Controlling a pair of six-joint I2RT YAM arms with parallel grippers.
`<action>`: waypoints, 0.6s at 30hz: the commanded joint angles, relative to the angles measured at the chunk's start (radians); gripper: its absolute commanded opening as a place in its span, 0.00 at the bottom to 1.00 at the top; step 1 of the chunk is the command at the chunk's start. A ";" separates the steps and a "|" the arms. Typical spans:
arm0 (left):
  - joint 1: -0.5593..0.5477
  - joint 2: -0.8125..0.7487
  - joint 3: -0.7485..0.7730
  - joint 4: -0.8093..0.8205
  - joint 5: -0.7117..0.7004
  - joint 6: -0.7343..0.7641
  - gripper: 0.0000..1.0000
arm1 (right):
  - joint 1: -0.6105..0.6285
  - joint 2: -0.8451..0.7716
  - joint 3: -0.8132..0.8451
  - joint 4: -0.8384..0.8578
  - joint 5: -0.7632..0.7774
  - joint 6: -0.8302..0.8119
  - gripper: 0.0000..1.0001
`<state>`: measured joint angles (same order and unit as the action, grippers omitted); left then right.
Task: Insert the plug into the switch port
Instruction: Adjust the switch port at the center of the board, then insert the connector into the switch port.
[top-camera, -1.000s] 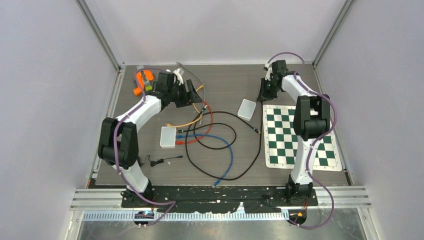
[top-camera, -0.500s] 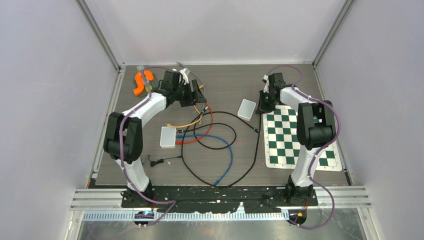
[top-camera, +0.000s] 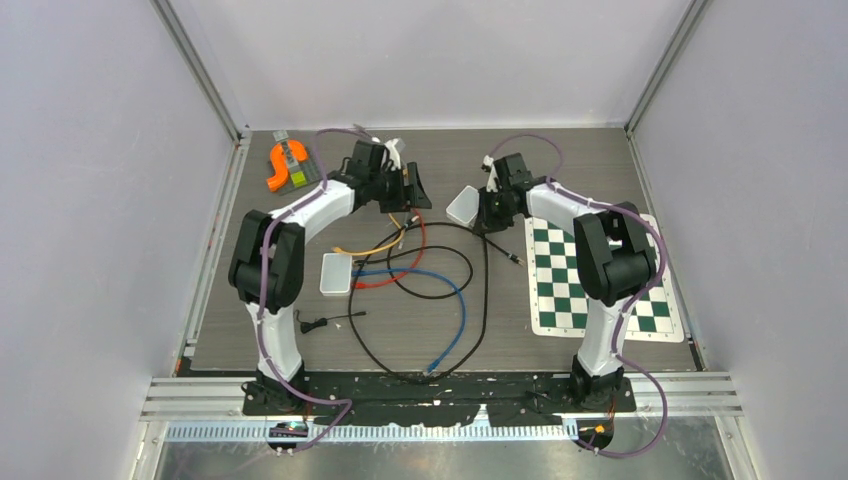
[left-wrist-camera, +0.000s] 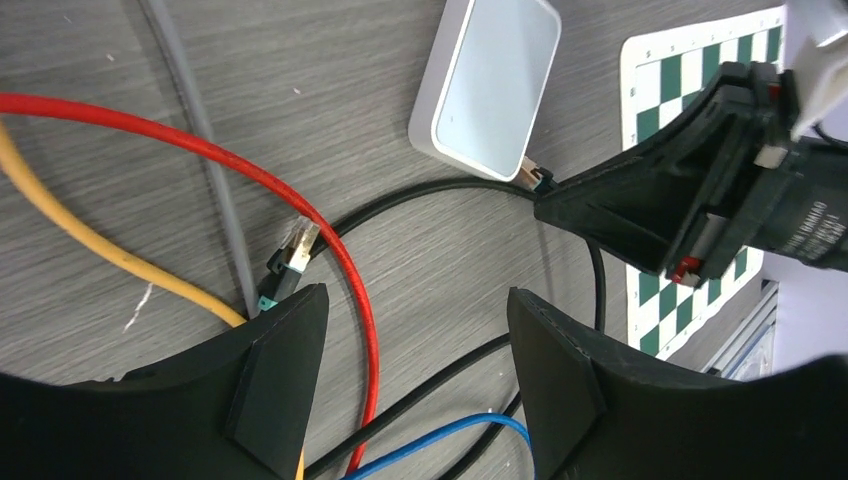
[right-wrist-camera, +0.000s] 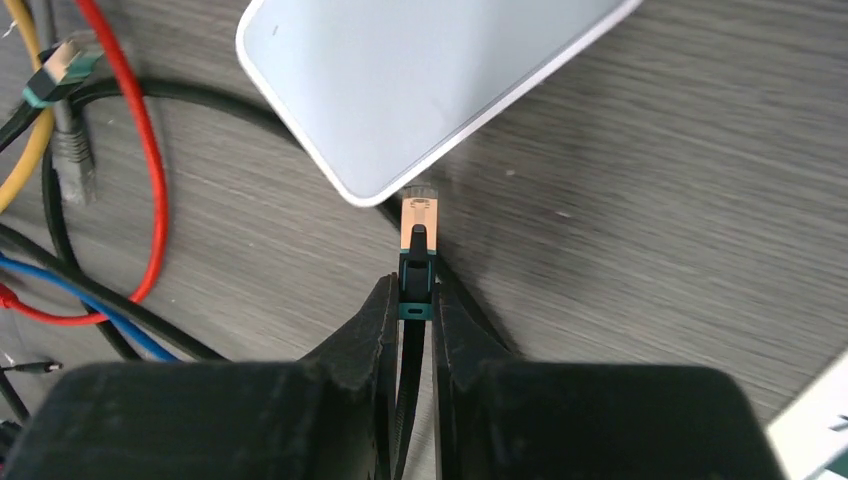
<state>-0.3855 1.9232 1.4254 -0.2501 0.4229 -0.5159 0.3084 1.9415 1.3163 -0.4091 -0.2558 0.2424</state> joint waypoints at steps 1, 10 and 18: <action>-0.021 0.049 0.034 0.035 0.007 0.007 0.69 | 0.028 -0.030 -0.025 0.047 -0.043 0.015 0.05; -0.021 0.166 0.182 0.036 0.009 0.009 0.69 | 0.005 -0.072 0.024 -0.108 0.123 -0.278 0.05; -0.022 0.295 0.347 -0.019 0.035 -0.031 0.68 | 0.001 -0.102 0.019 -0.053 0.112 -0.444 0.05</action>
<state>-0.4080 2.1731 1.6974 -0.2485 0.4309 -0.5251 0.3061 1.9125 1.3041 -0.4904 -0.1574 -0.0807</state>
